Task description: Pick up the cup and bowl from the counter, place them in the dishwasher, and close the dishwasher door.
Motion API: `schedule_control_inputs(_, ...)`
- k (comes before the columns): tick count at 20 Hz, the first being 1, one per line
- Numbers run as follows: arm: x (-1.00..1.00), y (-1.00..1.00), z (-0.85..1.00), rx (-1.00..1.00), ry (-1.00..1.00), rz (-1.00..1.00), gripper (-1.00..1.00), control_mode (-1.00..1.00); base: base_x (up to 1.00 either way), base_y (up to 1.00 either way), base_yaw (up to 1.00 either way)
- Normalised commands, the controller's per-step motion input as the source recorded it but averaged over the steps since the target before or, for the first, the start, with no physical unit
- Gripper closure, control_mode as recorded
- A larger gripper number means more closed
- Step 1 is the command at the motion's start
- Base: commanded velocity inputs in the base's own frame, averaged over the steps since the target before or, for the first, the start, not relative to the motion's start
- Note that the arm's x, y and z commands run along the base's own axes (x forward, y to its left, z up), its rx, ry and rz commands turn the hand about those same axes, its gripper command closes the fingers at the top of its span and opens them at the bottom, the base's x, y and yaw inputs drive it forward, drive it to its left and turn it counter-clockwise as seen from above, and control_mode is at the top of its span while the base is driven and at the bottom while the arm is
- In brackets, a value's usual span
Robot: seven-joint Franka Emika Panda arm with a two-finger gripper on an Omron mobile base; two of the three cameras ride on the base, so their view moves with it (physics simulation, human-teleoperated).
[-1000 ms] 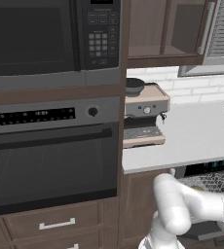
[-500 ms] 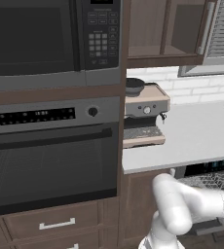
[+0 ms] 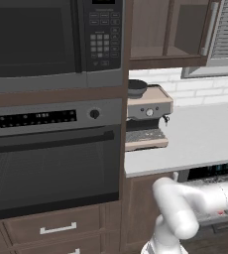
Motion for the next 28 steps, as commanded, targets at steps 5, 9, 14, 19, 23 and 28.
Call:
schedule_control_inputs(5, 0.94, 0.47, 0.1, 0.01, 0.0, 0.0, -1.0, -1.0, 0.0, 0.0, 0.0)
schedule_control_inputs(9, 0.85, 0.42, 0.13, 0.0, 0.0, 0.0, -1.0, -1.0, 0.0, 0.0, 0.0)
schedule_control_inputs(14, 0.79, 0.34, 0.13, 0.0, 0.0, 0.0, -1.0, -1.0, 0.0, 0.0, 0.0)
schedule_control_inputs(19, 0.74, 0.33, 0.16, 0.0, 0.0, 0.0, -1.0, -1.0, 0.0, 0.0, 0.0)
schedule_control_inputs(23, 0.84, 0.36, 0.12, 0.0, 0.0, 0.0, -1.0, -1.0, 0.0, 0.0, 0.0)
schedule_control_inputs(28, 0.87, 0.31, 0.07, 0.0, 0.0, 0.0, -1.0, -1.0, 0.0, 0.0, 0.0)
